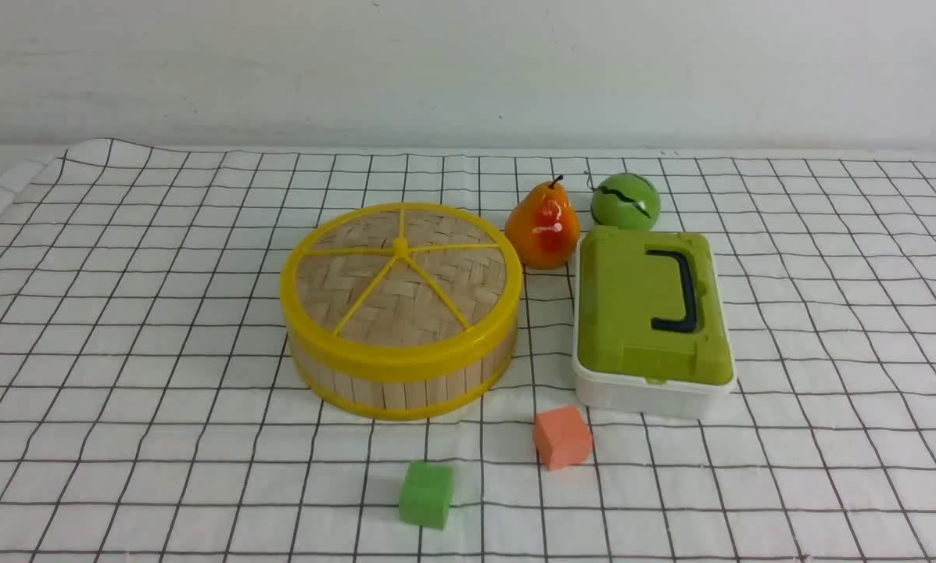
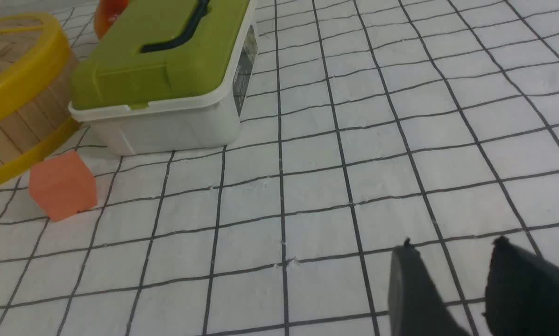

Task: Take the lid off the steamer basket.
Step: Use the left arm to lift the lid of the steamer

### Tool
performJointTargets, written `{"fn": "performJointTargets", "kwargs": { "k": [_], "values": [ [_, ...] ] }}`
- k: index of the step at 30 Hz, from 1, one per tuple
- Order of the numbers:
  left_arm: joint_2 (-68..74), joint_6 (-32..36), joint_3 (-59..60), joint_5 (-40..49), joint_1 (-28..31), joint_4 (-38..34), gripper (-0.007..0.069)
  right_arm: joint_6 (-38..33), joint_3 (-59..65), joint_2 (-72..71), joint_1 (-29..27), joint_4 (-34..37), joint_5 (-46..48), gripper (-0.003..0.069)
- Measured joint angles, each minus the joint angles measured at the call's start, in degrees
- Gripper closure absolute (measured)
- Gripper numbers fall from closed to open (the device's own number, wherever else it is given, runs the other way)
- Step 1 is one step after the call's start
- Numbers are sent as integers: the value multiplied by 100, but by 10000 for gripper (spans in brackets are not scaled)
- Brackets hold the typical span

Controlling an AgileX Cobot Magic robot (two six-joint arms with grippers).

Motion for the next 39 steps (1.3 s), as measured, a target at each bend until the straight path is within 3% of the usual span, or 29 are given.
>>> {"fn": "performJointTargets", "kwargs": {
  "k": [39],
  "values": [
    [0, 0, 0, 0, 0, 0, 605, 0, 0, 0, 0, 0, 0, 419]
  ]
}}
